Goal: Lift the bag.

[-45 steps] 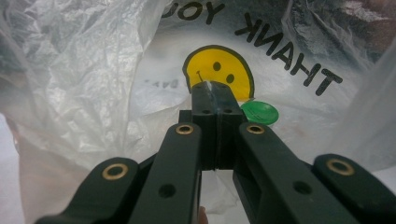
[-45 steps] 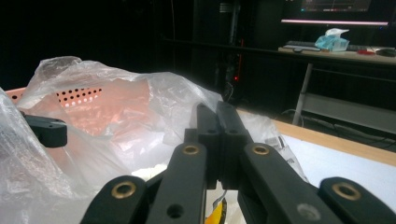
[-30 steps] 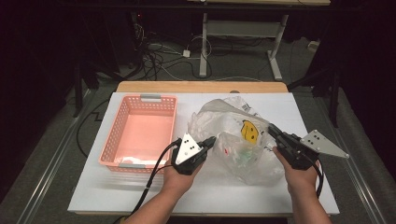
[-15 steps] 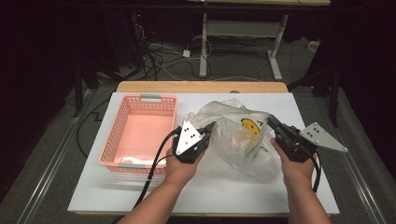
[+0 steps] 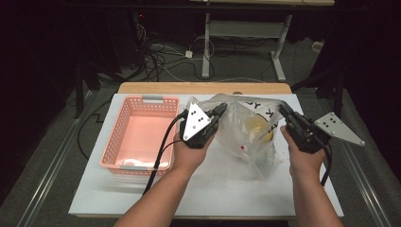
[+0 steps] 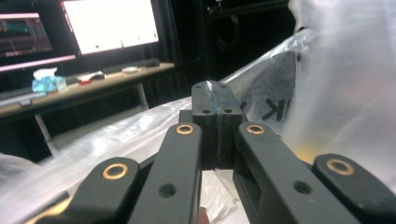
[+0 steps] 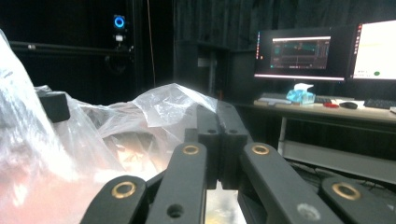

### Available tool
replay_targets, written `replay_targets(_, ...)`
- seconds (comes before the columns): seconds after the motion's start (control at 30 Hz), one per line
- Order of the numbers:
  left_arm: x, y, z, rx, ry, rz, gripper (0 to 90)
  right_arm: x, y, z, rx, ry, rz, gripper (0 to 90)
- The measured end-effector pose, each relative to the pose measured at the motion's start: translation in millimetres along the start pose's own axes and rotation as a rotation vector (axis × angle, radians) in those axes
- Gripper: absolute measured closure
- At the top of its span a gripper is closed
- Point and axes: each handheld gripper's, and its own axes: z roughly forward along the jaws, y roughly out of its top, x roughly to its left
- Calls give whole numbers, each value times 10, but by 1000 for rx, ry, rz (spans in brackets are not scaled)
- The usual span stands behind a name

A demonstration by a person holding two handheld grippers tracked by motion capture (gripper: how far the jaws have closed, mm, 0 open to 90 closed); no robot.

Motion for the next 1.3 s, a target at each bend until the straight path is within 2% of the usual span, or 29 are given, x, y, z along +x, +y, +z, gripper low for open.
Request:
replay_targets(0.23, 6, 187, 102, -21, 7, 30, 879, -14, 155, 22, -31, -10, -4, 900)
replay_targets(0.57, 52, 401, 133, -72, 28, 17, 878, -37, 316, 64, -85, -21, 1, 900)
replay_targets(0.8, 86, 559, 82, -137, 49, 4, 878, 26, 461, 86, -125, -13, -13, 900)
replay_targets(1.17, 190, 852, 107, -185, 82, 26, 878, 76, 721, 191, -165, -4, -32, 900)
replay_targets(1.3, 201, 906, 167, -181, 80, 29, 878, 64, 819, 221, -173, -3, -42, 900)
